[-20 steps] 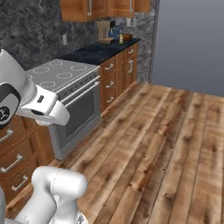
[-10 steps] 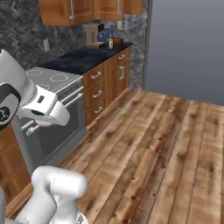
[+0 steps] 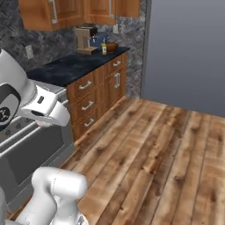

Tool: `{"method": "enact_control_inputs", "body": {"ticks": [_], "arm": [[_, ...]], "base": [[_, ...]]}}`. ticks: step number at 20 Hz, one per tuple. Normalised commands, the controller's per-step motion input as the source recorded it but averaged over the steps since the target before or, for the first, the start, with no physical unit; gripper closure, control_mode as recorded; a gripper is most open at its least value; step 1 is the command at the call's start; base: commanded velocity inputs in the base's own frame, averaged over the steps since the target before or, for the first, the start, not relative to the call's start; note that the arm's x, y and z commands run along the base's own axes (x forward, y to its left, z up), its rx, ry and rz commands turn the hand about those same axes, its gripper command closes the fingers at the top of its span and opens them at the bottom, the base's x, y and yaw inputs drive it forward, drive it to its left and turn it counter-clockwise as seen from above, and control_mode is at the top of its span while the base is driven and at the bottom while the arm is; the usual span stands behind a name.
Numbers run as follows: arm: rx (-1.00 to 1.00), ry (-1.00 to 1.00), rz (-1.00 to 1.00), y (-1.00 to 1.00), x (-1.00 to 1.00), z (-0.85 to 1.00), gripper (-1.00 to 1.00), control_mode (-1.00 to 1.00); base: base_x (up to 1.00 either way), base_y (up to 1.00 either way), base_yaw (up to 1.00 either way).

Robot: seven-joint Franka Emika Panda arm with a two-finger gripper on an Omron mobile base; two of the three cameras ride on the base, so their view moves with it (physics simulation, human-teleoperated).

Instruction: Retrieve the bottle and the shaker from the cabinet and place them next to the mixing bowl on the counter. Then add garlic from the fridge to the mixing bowl.

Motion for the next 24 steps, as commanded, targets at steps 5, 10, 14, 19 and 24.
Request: {"method": "enact_control_inputs", "body": {"ticks": [5, 10, 14, 19, 24], "arm": [[0.0, 0.0, 0.0, 0.0, 0.0, 0.0, 1.0, 1.0], [0.0, 0.0, 0.0, 0.0, 0.0, 0.0, 1.0, 1.0], [0.0, 0.0, 0.0, 0.0, 0.0, 0.0, 1.0, 1.0], [0.0, 0.0, 0.0, 0.0, 0.0, 0.0, 1.0, 1.0], [0.0, 0.0, 0.0, 0.0, 0.0, 0.0, 1.0, 1.0]], "base": [[1.0, -0.08, 0.12], [1.0, -0.12, 0.15], [1.0, -0.16, 0.16], [1.0, -0.16, 0.18], [1.0, -0.16, 0.19]]}}
